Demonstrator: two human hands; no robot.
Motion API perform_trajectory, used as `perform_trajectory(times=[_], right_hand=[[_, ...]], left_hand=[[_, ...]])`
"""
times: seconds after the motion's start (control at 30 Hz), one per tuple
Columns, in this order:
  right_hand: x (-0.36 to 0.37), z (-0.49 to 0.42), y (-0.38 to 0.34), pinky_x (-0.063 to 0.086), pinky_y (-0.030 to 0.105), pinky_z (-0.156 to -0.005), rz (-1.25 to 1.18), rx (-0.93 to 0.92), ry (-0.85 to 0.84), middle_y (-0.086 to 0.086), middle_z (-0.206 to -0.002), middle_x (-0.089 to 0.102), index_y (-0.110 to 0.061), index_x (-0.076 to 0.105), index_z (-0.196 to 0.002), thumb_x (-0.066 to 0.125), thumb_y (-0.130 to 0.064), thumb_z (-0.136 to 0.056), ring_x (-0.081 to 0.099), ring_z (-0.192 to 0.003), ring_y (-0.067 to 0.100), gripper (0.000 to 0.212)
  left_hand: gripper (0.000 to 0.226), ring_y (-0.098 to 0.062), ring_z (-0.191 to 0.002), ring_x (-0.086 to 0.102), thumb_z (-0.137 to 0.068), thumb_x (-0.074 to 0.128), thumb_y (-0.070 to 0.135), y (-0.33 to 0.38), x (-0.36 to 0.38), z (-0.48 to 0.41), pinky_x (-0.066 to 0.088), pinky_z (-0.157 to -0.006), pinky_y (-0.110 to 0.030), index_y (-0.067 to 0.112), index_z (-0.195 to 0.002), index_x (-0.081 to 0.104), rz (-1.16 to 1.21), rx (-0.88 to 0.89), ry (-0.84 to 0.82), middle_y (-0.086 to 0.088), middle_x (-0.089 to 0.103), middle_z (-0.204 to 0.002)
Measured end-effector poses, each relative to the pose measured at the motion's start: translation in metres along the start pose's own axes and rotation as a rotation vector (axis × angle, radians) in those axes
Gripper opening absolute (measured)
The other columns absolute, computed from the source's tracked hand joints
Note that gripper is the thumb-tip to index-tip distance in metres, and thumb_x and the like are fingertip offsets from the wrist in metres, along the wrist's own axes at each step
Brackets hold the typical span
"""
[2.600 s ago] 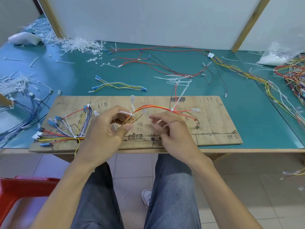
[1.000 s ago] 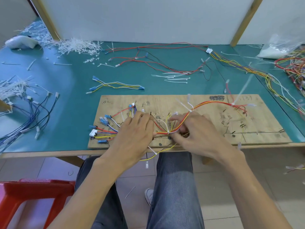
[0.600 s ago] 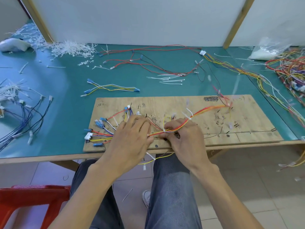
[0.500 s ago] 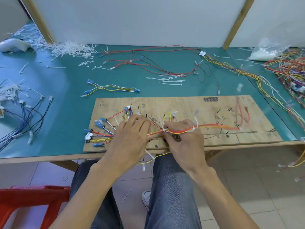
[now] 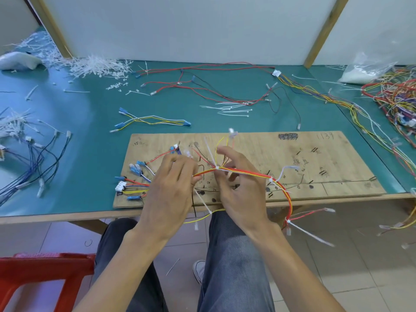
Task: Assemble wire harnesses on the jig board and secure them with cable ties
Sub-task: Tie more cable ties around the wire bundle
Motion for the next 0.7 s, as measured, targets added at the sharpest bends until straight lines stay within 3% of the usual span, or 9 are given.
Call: perform_trajectory(times=[0.1,0.2,0.3,0.37,0.4,0.53,0.63,0.7], right_hand=[[0.006,0.003,-0.003,0.05,0.027,-0.069,-0.033,-0.009,-0.099,-0.018,-0.098,0.061,-0.036,0.053,-0.143,0.067,-0.033,-0.102,0.057,-0.068,0.015,0.044],[0.007,0.005,-0.007,0.051,0.03,-0.061,-0.044,-0.013,-0.145,-0.015,-0.09,0.063,-0.038,0.052,-0.141,0.065,-0.045,-0.102,0.058,-0.06,0.018,0.041],[-0.001,0.001,-0.009,0.041,0.018,-0.057,-0.055,0.011,-0.126,-0.017,-0.084,0.062,-0.042,0.055,-0.135,0.068,-0.041,-0.099,0.051,-0.055,0.015,0.038],[-0.004,-0.005,-0.013,0.037,0.015,-0.054,-0.062,0.024,-0.128,-0.02,-0.08,0.061,-0.042,0.058,-0.13,0.07,-0.034,-0.093,0.047,-0.05,0.016,0.04],[-0.005,-0.008,-0.016,0.037,0.018,-0.053,-0.076,0.031,-0.143,-0.018,-0.079,0.062,-0.042,0.06,-0.127,0.069,-0.031,-0.089,0.045,-0.049,0.017,0.04],[0.0,-0.018,-0.033,0.039,0.03,-0.052,-0.31,0.09,-0.255,-0.005,-0.093,0.074,-0.033,0.064,-0.118,0.067,-0.007,-0.087,0.045,-0.05,0.026,0.041],[0.007,-0.025,-0.041,0.042,0.029,-0.049,-0.569,0.18,-0.323,0.006,-0.11,0.077,-0.028,0.06,-0.127,0.067,-0.002,-0.091,0.051,-0.046,0.017,0.045],[0.012,-0.028,-0.038,0.043,0.028,-0.044,-0.663,0.267,-0.29,0.008,-0.112,0.077,-0.029,0.051,-0.134,0.07,-0.005,-0.093,0.051,-0.041,0.019,0.05]], left_hand=[[0.004,-0.03,-0.093,0.051,-0.106,0.052,0.007,-0.004,-0.009,0.005,0.047,-0.076,-0.041,0.011,-0.104,0.053,-0.001,-0.034,0.101,-0.005,0.054,-0.099],[0.01,-0.03,-0.094,0.054,-0.108,0.052,0.014,-0.003,-0.013,0.005,0.05,-0.076,-0.043,0.008,-0.102,0.059,0.01,-0.048,0.12,-0.007,0.059,-0.099],[0.023,-0.029,-0.116,0.056,-0.104,0.057,0.035,-0.003,-0.018,0.001,0.048,-0.095,-0.044,0.014,-0.112,0.064,-0.013,0.011,0.0,-0.001,0.063,-0.116],[0.043,-0.023,-0.13,0.051,-0.09,0.067,0.05,-0.019,-0.032,0.003,0.039,-0.106,-0.044,0.025,-0.124,0.061,-0.036,-0.09,-0.021,0.009,0.059,-0.129],[0.053,-0.02,-0.128,0.051,-0.083,0.069,0.056,-0.03,-0.039,0.006,0.038,-0.103,-0.044,0.03,-0.128,0.057,-0.025,-0.159,-0.036,0.012,0.058,-0.128],[0.055,-0.014,-0.099,0.049,-0.077,0.077,0.054,-0.05,-0.044,0.015,0.05,-0.081,-0.042,0.03,-0.124,0.061,-0.066,-0.233,-0.222,0.007,0.068,-0.108],[0.041,-0.023,-0.108,0.054,-0.085,0.078,0.047,-0.05,-0.034,0.013,0.044,-0.084,-0.044,0.024,-0.116,0.066,-0.13,-0.121,-0.393,0.006,0.067,-0.109],[0.033,-0.025,-0.111,0.053,-0.087,0.076,0.045,-0.052,-0.032,0.01,0.038,-0.083,-0.042,0.026,-0.112,0.065,-0.139,-0.079,-0.449,0.007,0.064,-0.109]])
Point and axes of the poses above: each hand's wrist, its own z-axis away from the middle knuckle, its own x-axis out of the palm, y = z × x, the point moved 5 cm from there along -z, towards the middle knuckle
